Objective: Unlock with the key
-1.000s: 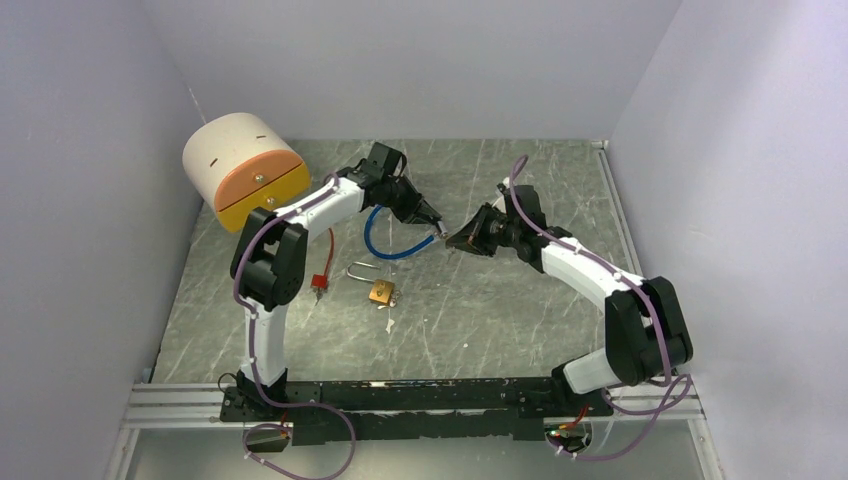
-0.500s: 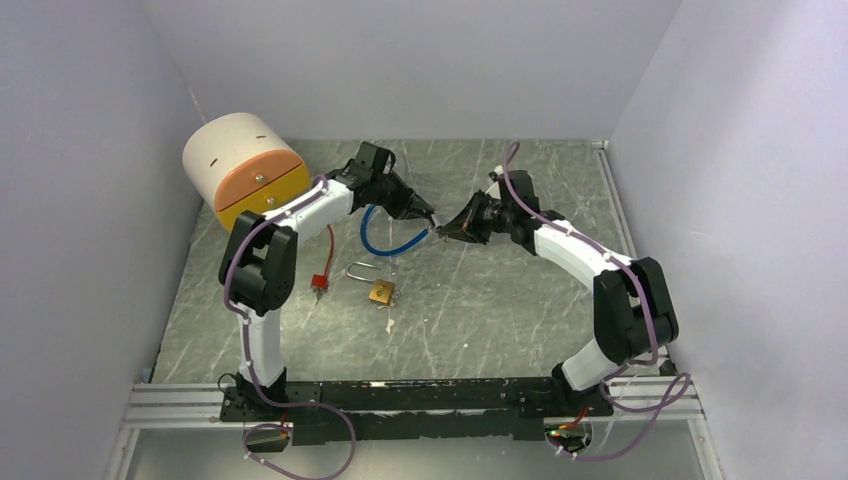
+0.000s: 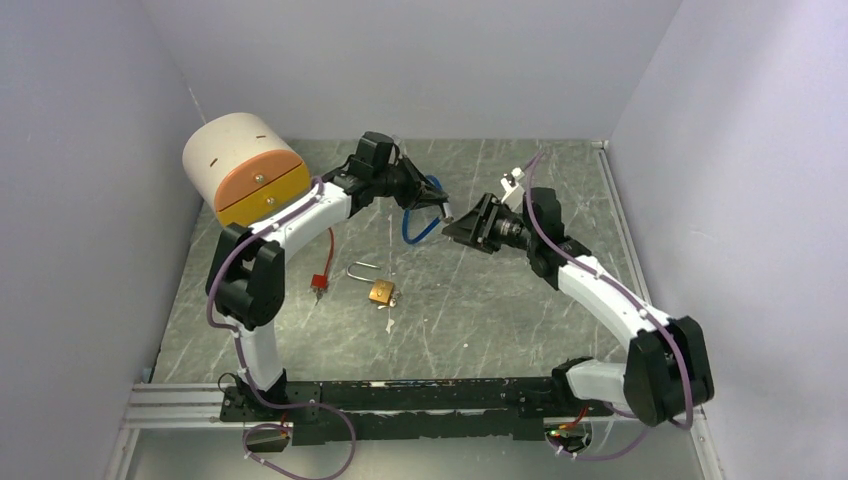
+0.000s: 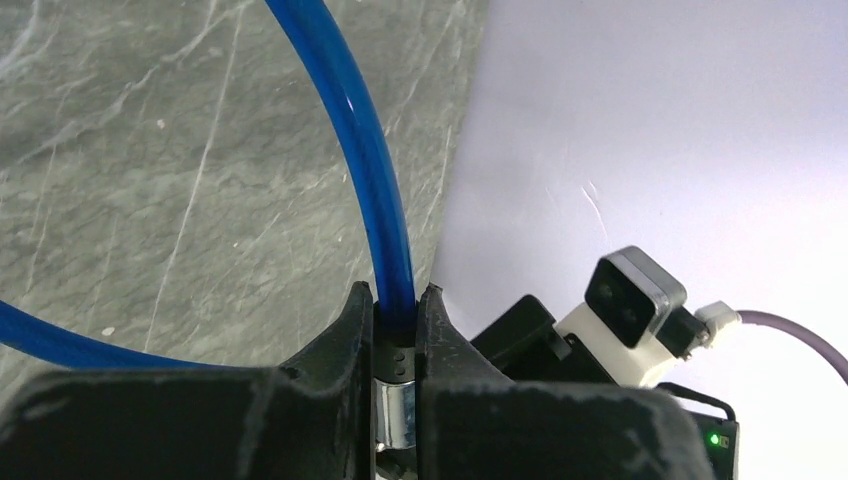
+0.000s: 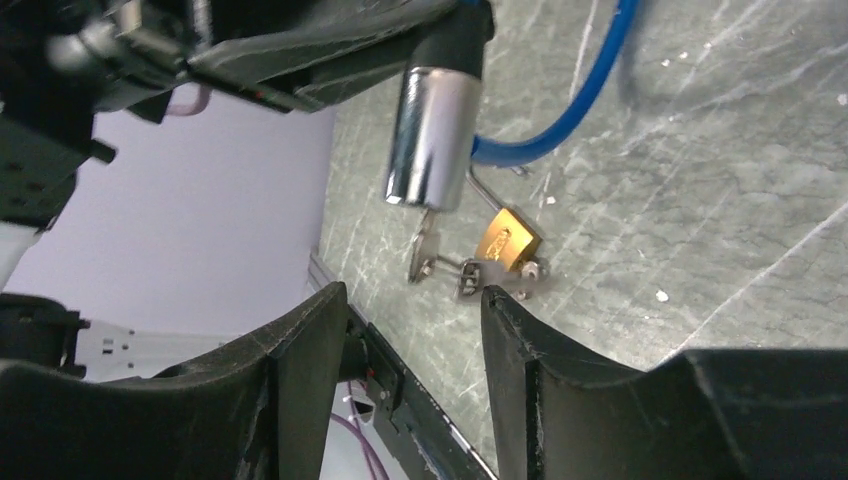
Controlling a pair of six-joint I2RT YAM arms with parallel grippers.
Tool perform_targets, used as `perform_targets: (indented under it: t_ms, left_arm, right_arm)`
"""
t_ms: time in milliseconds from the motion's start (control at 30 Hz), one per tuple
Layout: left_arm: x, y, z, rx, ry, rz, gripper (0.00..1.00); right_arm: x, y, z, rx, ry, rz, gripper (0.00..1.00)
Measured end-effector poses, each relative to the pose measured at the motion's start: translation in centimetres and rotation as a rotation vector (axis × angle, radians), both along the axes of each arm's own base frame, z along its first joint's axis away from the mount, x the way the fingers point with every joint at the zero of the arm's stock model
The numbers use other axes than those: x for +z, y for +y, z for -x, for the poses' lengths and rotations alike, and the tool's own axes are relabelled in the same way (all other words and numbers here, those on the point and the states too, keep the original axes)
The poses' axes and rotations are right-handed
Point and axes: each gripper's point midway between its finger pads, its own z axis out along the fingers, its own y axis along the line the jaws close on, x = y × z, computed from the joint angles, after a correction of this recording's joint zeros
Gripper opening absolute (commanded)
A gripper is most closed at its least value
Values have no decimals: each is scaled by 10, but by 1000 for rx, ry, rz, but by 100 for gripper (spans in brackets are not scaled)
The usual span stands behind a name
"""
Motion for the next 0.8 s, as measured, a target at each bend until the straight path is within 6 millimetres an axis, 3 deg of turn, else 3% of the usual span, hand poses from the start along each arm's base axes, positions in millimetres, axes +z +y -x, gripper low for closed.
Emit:
perform_targets:
  t_ms: [100,167,333,500,800]
  left_arm:
    - [9,-1,-3,-7,-47,12,2]
    - [11,-2,-4,-8,-62,19,3]
    - [1,1,-3,-6,-54,11,3]
    - [-5,3,1,-6,-42,6,3]
    - [8,4,3,-3,-68,24,3]
  right_arm:
    - [16,-3,8,0,-58,-14,49]
    - [23,-5,8,-11,-89,-14,41]
    - [17,-10,3,-42,-89,26,30]
    - [10,-12,-8,-60,-71,69,27]
    - [6,-7,-14,-46,-71,89,30]
